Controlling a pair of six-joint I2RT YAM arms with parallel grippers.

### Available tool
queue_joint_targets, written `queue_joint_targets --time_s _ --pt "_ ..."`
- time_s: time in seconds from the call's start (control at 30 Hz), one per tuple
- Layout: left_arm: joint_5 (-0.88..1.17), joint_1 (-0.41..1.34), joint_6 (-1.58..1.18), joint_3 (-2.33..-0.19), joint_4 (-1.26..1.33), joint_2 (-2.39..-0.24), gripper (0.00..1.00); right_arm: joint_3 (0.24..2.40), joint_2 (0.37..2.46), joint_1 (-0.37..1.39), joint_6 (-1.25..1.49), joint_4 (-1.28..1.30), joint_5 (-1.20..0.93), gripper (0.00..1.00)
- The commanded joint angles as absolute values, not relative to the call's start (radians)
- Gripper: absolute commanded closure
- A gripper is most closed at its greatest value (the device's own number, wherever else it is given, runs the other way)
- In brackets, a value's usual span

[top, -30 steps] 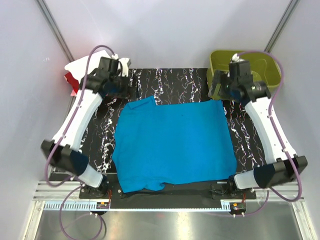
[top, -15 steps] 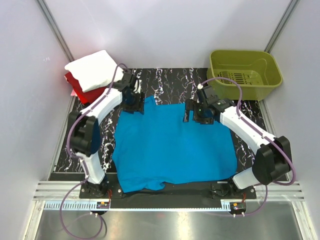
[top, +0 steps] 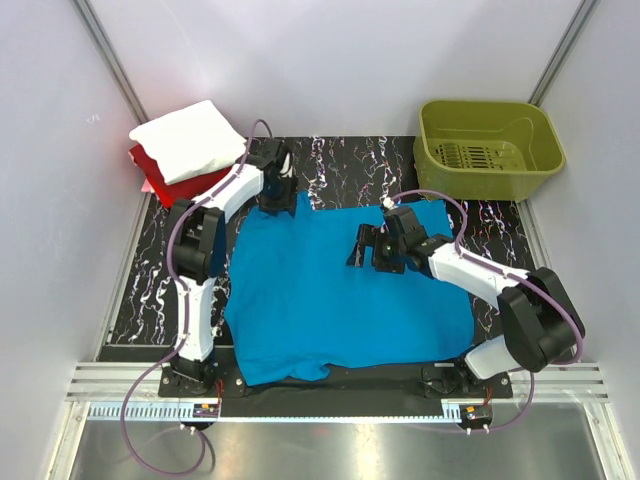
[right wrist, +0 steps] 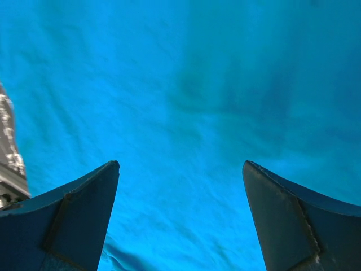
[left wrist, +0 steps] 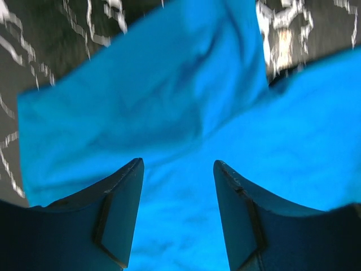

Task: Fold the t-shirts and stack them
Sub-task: Flatten the tshirt out

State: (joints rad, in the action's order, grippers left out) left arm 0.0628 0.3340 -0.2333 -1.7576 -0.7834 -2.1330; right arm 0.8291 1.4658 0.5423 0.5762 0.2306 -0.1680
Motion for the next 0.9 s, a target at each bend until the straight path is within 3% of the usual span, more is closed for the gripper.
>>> queue_joint_targets --time_s 0.0,0.5,0.67,0.87 --pt "0.029 0.333 -0.232 -1.835 -0.755 -2.178 0.43 0.825 1.463 0.551 0.587 0.083 -0.204 0.03" --pt "-0.021 0.296 -0.230 -1.953 -0.753 -2.301 0.43 0.874 1.569 0.552 0.566 0.083 -0.270 0.02" --pt "-0.043 0.273 -0.198 -2.146 -0.819 -2.414 0.41 0.888 1.586 0.551 0.561 0.087 -0.281 0.02" --pt "-0.020 0.226 -0.170 -2.534 -0.900 -2.576 0.34 0.914 1.621 0.551 0.554 0.107 -0.293 0.02"
